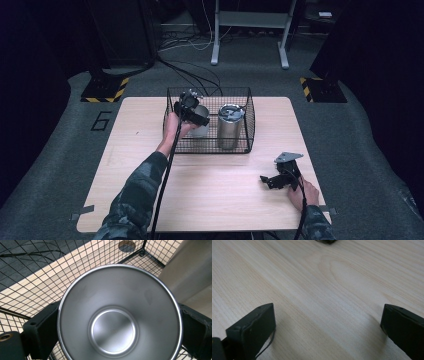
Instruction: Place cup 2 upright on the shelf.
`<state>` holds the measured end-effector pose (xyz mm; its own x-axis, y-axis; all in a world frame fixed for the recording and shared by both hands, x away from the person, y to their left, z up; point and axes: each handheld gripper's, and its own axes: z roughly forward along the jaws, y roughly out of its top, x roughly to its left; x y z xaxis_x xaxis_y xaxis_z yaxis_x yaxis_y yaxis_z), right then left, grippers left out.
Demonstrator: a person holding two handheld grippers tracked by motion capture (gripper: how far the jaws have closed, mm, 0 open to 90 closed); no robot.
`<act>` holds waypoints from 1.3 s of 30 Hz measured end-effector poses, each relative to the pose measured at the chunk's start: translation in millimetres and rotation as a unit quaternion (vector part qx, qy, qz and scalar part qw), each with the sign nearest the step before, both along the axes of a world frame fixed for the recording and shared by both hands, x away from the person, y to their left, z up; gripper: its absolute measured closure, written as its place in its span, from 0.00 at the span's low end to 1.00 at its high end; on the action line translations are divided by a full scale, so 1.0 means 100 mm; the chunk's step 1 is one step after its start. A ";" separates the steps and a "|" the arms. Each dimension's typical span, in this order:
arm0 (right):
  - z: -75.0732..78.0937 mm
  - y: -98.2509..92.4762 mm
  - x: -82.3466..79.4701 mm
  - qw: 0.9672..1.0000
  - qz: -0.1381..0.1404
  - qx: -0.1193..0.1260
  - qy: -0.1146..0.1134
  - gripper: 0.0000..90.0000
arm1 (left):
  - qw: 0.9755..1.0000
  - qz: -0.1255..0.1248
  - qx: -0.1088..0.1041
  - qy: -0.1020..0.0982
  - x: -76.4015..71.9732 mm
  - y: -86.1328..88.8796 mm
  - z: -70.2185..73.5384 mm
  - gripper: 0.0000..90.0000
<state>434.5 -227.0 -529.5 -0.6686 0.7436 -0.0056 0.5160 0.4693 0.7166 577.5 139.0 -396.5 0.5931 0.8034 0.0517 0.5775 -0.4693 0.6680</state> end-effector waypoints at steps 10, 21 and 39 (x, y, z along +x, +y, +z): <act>0.00 0.00 0.00 1.000 0.000 0.000 0.000 0.00 | 1.000 -0.011 0.005 0.022 0.05 0.01 -0.07 0.06; 0.00 0.00 0.00 1.000 0.002 -0.001 0.000 0.00 | 0.999 -0.013 0.019 0.039 0.10 -0.03 -0.16 0.06; 0.00 0.00 0.00 1.000 0.003 0.000 0.001 0.00 | 0.998 -0.020 0.036 0.055 0.14 -0.01 -0.24 0.06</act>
